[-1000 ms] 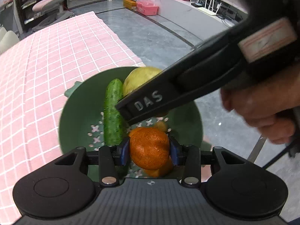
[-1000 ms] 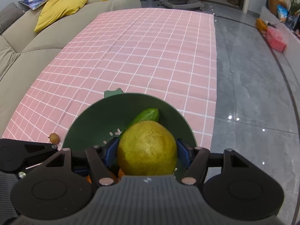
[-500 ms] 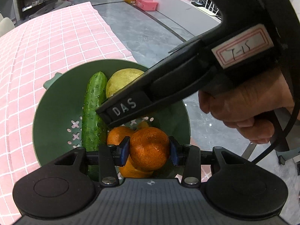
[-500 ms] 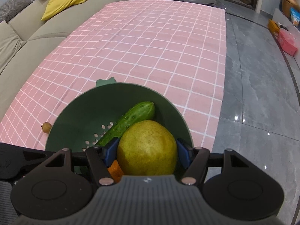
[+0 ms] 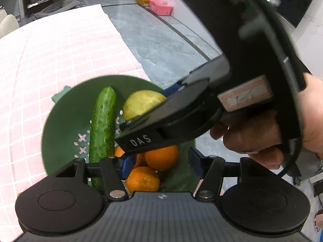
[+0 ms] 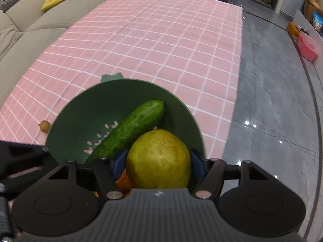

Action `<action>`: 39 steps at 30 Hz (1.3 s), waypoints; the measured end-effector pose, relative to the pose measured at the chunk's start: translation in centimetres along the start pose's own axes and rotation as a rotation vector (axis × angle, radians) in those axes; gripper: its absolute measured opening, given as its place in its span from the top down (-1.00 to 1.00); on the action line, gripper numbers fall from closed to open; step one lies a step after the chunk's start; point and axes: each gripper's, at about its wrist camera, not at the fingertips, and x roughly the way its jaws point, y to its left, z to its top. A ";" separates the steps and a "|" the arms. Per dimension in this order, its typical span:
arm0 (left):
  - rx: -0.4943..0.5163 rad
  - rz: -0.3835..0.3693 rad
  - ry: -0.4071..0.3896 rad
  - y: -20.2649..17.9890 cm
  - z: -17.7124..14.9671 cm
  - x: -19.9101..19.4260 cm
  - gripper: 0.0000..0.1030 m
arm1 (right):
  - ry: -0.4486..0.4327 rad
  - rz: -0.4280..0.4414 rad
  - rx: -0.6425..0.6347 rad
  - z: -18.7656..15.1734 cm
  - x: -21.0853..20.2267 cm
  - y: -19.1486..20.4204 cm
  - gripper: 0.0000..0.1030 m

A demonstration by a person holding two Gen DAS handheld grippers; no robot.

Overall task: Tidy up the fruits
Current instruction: 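Carry pear and orange into the colander and open both tools, then move both tools back toward the loose fruit on the cloth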

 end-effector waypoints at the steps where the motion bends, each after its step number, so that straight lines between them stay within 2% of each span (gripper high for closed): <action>1: 0.004 0.000 -0.003 0.0 0.1 -0.5 -0.34 | 0.005 0.005 0.006 0.0 -0.2 -0.1 -0.24; 2: 0.009 0.003 -0.008 0.0 0.2 -1.0 -0.34 | -0.001 0.007 0.016 -0.1 -0.5 -0.2 -0.25; 4: 0.014 0.007 -0.024 0.2 0.3 -2.2 -0.34 | -0.031 0.030 0.042 0.1 -1.6 -0.6 -0.48; 5: 0.011 0.008 -0.033 0.4 0.2 -2.8 -0.34 | -0.043 0.040 0.052 0.3 -2.2 -0.6 -0.51; 13: -0.018 0.040 -0.116 2.2 -1.6 -8.9 -0.34 | -0.133 0.020 0.074 0.4 -7.3 0.9 -0.49; 21: -0.049 0.086 -0.162 4.2 -4.2 -14.0 -0.34 | -0.187 0.023 0.069 -1.3 -12.0 4.3 -0.46; 26: -0.075 0.110 -0.181 5.6 -6.9 -16.5 -0.34 | -0.209 0.020 0.072 -2.7 -14.0 6.3 -0.45; 35: -0.148 0.146 -0.182 9.2 -12.3 -19.3 -0.34 | -0.241 0.015 0.145 -6.2 -14.7 9.8 -0.43; 39: -0.187 0.158 -0.161 11.3 -14.4 -18.9 -0.34 | -0.249 0.061 0.184 -8.3 -13.4 11.7 -0.40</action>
